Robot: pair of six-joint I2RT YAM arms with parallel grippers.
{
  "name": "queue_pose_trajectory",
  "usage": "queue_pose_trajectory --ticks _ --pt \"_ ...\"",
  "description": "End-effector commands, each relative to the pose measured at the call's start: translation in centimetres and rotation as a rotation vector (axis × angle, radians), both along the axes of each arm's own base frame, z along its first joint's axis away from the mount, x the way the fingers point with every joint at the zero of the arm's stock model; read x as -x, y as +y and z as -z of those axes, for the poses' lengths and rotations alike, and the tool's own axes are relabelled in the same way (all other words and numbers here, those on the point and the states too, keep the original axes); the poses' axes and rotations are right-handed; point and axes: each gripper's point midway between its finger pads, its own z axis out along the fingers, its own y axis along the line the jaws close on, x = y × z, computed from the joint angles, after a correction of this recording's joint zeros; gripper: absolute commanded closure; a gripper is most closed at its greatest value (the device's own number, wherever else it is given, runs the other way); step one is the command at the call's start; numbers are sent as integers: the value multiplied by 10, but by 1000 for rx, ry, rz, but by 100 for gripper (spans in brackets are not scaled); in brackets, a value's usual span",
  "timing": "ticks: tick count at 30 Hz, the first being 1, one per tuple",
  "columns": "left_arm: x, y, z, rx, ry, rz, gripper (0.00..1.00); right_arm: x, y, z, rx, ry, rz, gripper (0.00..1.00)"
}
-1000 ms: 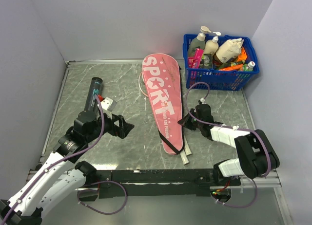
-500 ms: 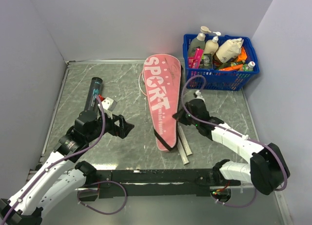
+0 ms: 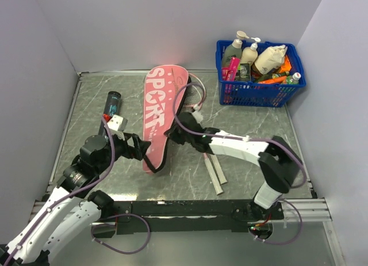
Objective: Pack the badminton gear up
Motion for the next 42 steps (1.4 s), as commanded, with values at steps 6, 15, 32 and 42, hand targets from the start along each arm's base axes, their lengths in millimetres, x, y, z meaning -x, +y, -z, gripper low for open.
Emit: queue_pose_trajectory --ticks 6,15,32,42 --pt "-1 8 -14 21 -41 -45 4 -11 54 -13 -115 -27 15 41" --pt "-11 4 1 -29 16 -50 4 8 -29 -25 103 -115 82 32" --pt "-52 -46 72 -265 336 -67 3 -6 -197 3 734 -92 -197 31" --pt "-56 -59 101 -228 390 -105 2 -40 -166 29 804 -84 -418 34"
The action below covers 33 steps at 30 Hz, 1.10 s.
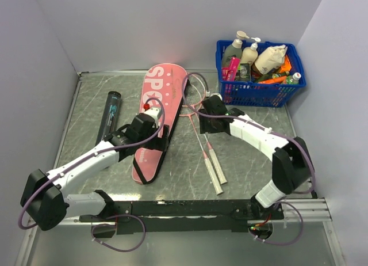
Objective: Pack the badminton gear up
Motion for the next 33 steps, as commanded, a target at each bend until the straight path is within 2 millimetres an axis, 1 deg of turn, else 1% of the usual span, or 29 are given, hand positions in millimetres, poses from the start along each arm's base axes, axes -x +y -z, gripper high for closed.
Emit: queue_pose_trajectory --ticks 1,3,5,7,9,10,12,13,15,17,20,22,25,31,32,33 --pt "-7 -6 2 33 -20 -52 2 -16 17 3 14 2 -124 34" --pt "-6 -7 6 31 -13 -54 2 -24 21 6 8 -1 -143 35" --pt "-5 -6 9 31 -10 -59 2 -32 28 16 5 13 -167 36" --pt "-6 -5 7 38 -20 -64 3 -41 31 27 19 36 -180 37" --pt "-5 -5 8 43 -23 -66 3 -48 31 32 28 41 -191 37" --pt "-4 -4 7 46 -27 -67 3 -54 32 36 32 37 -186 38" --pt "-5 -3 7 43 -31 -69 3 -61 29 44 54 38 -184 39" --pt "-4 -2 7 42 -30 -70 3 -67 27 41 62 27 -175 40" --pt "-4 -3 6 43 -35 -67 3 -71 22 48 88 40 -168 41" --pt "-5 -4 4 49 -39 -64 3 -79 16 49 80 40 -154 42" --pt "-5 -5 4 50 -38 -61 3 -82 19 54 27 66 -172 43" --pt "-6 -6 4 51 -39 -61 3 -83 21 62 -1 93 -184 43" --pt "-6 -6 6 46 -35 -61 4 -80 31 70 -43 128 -215 43" --pt "-7 -7 7 48 -33 -59 4 -85 34 77 -49 131 -203 43" --pt "-7 -8 6 50 -34 -58 4 -86 35 81 -45 140 -196 43" --pt "-7 -8 6 51 -31 -58 4 -90 35 80 -45 136 -192 43"
